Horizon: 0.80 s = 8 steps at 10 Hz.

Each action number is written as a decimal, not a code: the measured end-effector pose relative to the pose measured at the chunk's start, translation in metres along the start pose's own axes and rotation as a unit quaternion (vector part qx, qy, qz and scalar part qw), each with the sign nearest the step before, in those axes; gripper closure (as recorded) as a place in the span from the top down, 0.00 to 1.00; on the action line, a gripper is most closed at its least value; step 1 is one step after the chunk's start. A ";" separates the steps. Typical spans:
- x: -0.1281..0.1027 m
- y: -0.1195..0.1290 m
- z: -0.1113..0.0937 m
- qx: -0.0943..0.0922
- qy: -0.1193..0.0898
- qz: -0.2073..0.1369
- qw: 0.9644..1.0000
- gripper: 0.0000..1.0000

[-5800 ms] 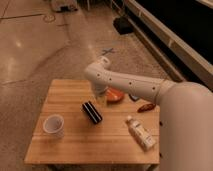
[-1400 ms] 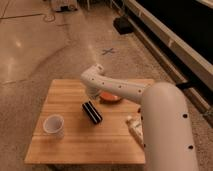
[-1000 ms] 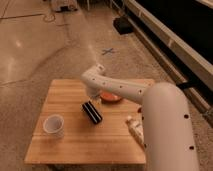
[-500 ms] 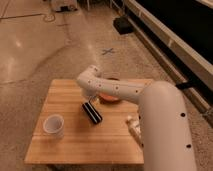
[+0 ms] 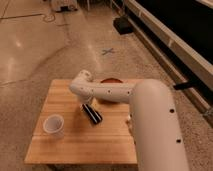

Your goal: Place the eraser in the ceramic cup

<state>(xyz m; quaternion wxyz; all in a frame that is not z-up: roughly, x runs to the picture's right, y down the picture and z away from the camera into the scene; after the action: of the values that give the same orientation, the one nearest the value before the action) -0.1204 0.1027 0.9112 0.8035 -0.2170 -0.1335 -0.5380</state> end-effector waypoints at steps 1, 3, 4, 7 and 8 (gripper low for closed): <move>-0.001 0.002 0.003 -0.009 0.008 -0.015 1.000 0.73; -0.002 0.010 0.011 -0.029 0.022 -0.039 0.999 0.73; -0.001 0.013 0.012 -0.034 0.025 -0.043 0.998 0.73; 0.003 0.026 0.015 -0.052 0.036 -0.050 0.997 0.73; 0.003 0.030 0.015 -0.057 0.037 -0.050 0.996 0.73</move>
<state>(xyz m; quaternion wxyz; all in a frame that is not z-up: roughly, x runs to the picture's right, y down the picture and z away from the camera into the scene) -0.0914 0.1175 0.9199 0.7665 -0.2354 -0.0836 -0.5917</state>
